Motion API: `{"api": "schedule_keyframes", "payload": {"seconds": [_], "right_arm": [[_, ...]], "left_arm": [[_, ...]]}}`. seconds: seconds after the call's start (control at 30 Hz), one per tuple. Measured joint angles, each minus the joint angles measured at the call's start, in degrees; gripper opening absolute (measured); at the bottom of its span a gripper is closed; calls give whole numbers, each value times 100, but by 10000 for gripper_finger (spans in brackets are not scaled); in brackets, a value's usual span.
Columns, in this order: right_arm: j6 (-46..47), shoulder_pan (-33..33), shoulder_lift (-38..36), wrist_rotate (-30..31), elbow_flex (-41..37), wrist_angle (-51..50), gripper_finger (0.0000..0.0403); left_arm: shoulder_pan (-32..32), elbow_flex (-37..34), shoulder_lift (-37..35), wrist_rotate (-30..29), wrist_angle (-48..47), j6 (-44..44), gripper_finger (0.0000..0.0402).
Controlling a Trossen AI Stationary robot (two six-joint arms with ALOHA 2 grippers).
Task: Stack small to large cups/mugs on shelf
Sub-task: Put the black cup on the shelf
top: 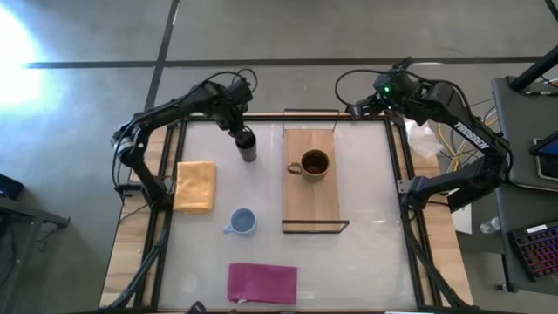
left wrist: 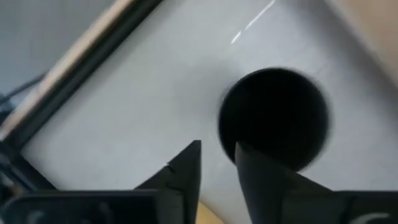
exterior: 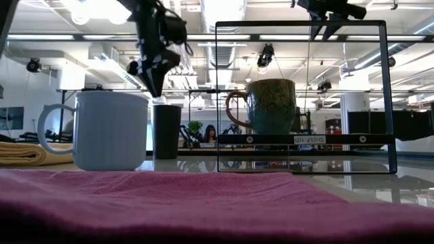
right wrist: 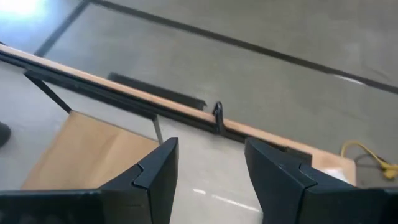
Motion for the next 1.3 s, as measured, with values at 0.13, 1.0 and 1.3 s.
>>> {"api": "schedule_keyframes", "payload": {"seconds": [0.13, 1.0, 1.3], "right_arm": [[167, -1, 0, 1, -2, -210, 189], [214, 0, 17, 2, -53, -191, 196], [214, -2, 20, 0, -81, -194, 196]], "left_arm": [[2, -27, 108, 2, 39, 53, 125], [-6, -315, 640, 338, 828, 400, 139], [-10, -319, 716, 314, 829, 557, 23]]}}
